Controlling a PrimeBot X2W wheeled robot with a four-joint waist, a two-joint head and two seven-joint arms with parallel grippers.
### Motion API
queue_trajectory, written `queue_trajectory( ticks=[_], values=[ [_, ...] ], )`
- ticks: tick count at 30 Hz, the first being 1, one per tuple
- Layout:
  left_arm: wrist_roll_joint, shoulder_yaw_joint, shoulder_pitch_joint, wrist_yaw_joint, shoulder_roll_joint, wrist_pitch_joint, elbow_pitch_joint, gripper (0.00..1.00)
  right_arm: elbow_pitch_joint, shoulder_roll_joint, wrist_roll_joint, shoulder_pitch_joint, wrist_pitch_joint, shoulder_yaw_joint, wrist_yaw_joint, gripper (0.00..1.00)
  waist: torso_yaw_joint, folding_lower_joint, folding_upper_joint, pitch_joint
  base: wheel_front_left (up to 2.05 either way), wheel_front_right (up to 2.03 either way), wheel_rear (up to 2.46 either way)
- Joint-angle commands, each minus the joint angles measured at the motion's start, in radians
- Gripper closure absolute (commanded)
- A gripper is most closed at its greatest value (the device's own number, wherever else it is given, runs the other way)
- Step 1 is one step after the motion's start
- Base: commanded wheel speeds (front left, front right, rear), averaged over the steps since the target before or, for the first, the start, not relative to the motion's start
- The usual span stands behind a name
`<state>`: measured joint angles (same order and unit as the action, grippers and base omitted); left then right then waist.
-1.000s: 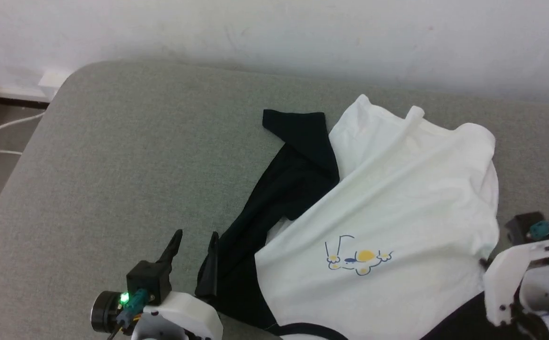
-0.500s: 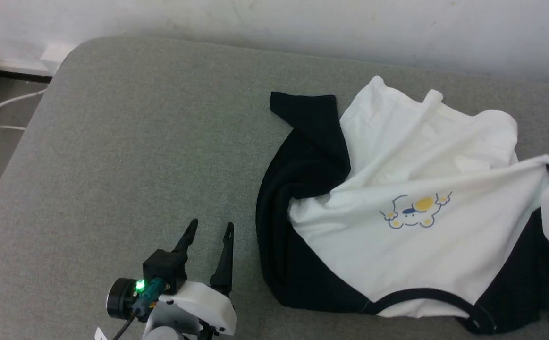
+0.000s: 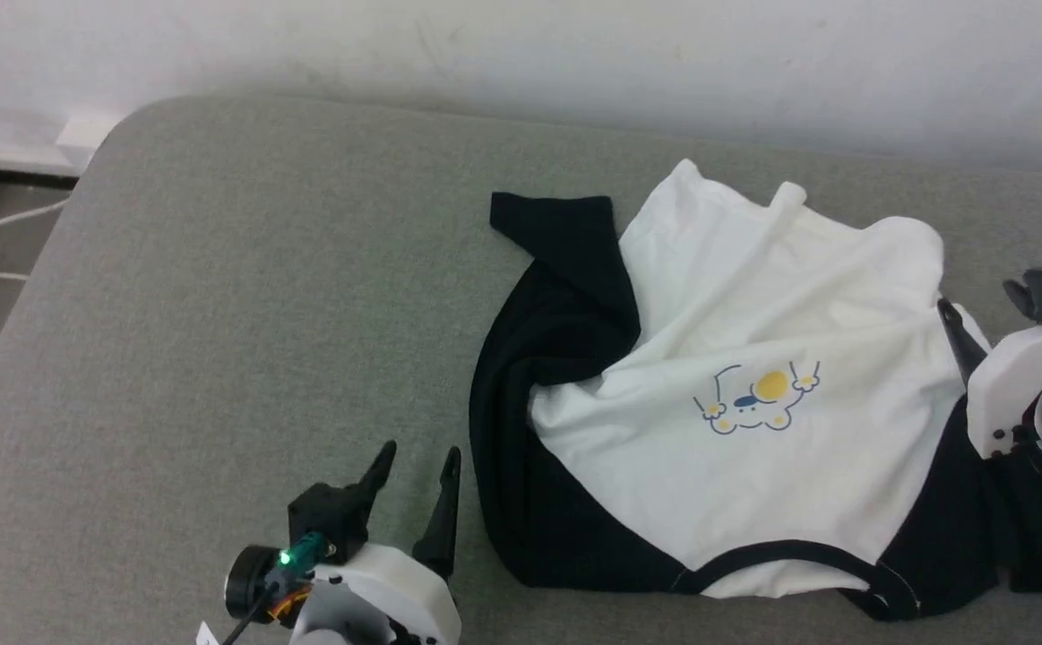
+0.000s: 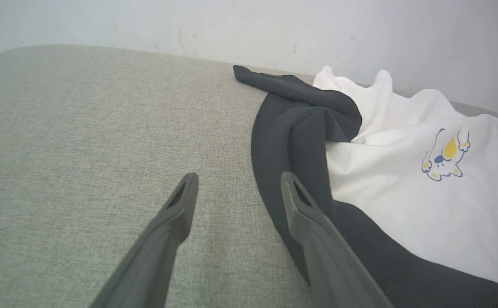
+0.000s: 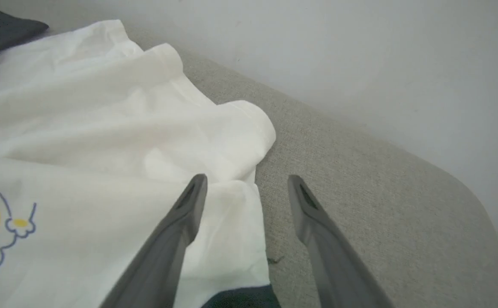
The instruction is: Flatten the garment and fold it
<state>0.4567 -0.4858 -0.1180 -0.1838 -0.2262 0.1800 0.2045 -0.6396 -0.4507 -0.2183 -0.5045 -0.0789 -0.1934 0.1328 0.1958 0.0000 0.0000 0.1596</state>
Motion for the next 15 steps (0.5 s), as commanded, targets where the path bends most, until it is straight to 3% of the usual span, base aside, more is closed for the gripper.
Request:
queue_trajectory(
  ticks=[1,8,15],
  values=[
    [0.009,-0.005,0.018,0.009,-0.002,-0.01,0.002,0.0,0.014,0.003,-0.014,0.007,0.022,0.003,-0.002,0.0,-0.03,0.0,0.0,-0.037,0.0,0.0,0.0],
    [0.073,-0.069,0.123,0.047,-0.048,-0.217,-0.057,0.0,0.217,0.045,-0.087,0.162,0.157,0.083,-0.002,0.0,-0.09,0.0,0.0,-0.099,0.0,0.0,0.0],
    [0.124,-0.09,0.183,0.045,-0.084,-0.35,-0.158,0.0,0.456,0.163,-0.051,0.355,0.148,0.251,-0.002,0.0,-0.131,0.0,0.0,-0.106,0.0,0.0,0.0]
  ],
)
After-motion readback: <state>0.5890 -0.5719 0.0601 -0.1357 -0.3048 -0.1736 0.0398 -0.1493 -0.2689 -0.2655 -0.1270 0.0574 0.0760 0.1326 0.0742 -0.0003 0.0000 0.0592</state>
